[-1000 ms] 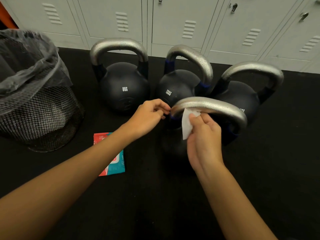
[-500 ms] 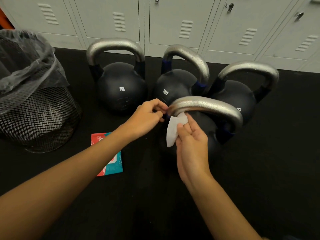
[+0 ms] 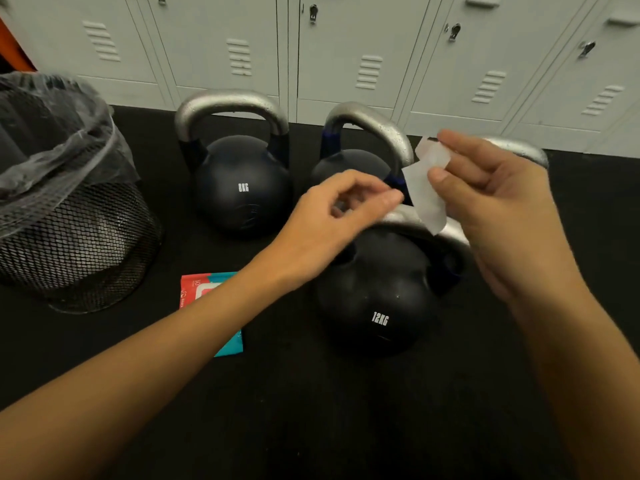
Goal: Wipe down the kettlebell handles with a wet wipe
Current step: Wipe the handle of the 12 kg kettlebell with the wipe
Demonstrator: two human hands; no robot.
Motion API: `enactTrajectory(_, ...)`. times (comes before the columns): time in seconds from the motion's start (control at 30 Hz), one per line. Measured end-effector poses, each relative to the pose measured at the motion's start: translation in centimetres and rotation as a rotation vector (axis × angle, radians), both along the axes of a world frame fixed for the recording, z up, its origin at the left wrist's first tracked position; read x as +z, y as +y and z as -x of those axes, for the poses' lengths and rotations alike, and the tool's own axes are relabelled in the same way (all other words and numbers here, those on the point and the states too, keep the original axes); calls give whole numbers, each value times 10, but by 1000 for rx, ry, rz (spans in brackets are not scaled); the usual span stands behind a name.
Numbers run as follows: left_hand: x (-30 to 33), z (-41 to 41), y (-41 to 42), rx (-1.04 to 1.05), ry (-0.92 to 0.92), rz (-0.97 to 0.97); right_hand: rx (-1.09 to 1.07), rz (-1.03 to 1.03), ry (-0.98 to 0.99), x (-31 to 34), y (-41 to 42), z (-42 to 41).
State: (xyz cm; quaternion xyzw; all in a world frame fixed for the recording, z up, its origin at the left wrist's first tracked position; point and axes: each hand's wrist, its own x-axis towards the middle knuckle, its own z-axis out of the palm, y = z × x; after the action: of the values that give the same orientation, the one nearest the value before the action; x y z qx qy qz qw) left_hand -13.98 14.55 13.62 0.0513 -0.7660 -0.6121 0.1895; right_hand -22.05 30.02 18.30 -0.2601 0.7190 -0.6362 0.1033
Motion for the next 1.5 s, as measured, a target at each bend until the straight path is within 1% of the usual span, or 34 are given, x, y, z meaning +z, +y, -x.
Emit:
enactTrajectory(0.07,6,5,10,-80,-29,3,14,16,-41,-3,1,1)
enactTrajectory(0.13,8,12,16,-104,-56,-22,32,47,-100,-5,2,0)
enactTrajectory(0.27,8,17,13,-18,-56,-153,-4,97,-187,-7,7,-2)
enactTrajectory(0.37,9,20,7,33,-87,-234,-96,20,-146,-10,17,0)
enactTrajectory(0.43,10,23,3,35,-136,-321,-150,-77,-81,-14,23,0)
enactTrajectory(0.47,11,24,3,31,-173,-322,-169,-135,-48,-16,26,0)
enactTrajectory(0.57,11,28,4,33,-274,-171,-160,-337,36,-15,31,-2)
enactTrajectory(0.67,11,31,4,43,-314,-45,-121,-544,181,-11,34,-1)
enactTrajectory(0.77,11,31,0,65,-334,24,-108,-577,327,1,27,6)
enactTrajectory(0.83,11,30,-3,69,-342,37,-10,-637,385,6,14,13)
enactTrajectory(0.97,8,26,-12,144,-299,66,250,-859,427,-1,-11,29)
enactTrajectory(1.03,2,24,-19,205,-298,67,299,-946,406,-4,-20,37)
enactTrajectory(1.1,-9,20,-25,233,-336,73,346,-1032,352,-4,-31,47)
enactTrajectory(1.23,-30,12,-31,215,-441,107,478,-1198,182,-1,-63,60)
enactTrajectory(1.3,-35,8,-31,168,-451,90,529,-1238,96,-5,-78,61)
enactTrajectory(1.37,-37,4,-31,142,-441,54,587,-1284,102,-6,-83,62)
enactTrajectory(1.43,-38,3,-30,143,-429,38,650,-1302,66,-3,-75,68)
enactTrajectory(1.5,-41,3,-29,163,-412,44,676,-1307,-36,3,-58,77)
